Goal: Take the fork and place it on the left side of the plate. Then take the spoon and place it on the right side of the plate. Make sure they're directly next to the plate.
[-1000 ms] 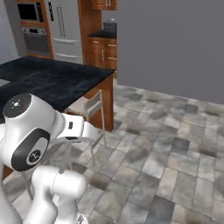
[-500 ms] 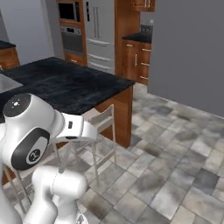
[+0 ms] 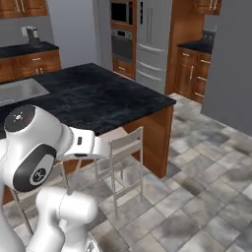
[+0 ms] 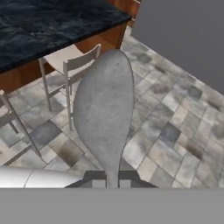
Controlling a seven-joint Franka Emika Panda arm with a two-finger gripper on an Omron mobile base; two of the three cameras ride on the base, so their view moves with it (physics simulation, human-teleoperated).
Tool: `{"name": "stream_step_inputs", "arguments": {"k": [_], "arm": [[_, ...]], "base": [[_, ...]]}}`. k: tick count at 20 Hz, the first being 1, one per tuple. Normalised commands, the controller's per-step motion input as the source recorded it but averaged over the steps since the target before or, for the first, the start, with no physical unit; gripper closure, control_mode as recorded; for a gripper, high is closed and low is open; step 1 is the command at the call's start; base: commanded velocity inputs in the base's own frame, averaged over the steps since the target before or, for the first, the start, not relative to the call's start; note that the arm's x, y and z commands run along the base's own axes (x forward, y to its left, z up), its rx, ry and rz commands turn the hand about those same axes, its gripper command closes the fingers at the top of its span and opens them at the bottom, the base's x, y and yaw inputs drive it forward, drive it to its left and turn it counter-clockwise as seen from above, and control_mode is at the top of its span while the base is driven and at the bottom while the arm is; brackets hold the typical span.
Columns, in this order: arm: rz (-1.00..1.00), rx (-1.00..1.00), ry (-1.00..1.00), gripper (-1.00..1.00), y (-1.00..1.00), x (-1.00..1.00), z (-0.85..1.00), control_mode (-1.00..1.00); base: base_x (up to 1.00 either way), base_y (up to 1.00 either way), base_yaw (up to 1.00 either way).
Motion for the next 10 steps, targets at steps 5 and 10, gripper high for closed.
{"name": "stream_step_inputs", "arguments": {"k": [5,10], "arm": [[0.00,0.00,0.00,1.00,0.00,0.00,0.00,1.00],[0.00,0.00,0.00,1.00,0.00,0.00,0.00,1.00]], "base": [[0.22,-0.39,0.48],[0.16,-0.42,0.47]]}}
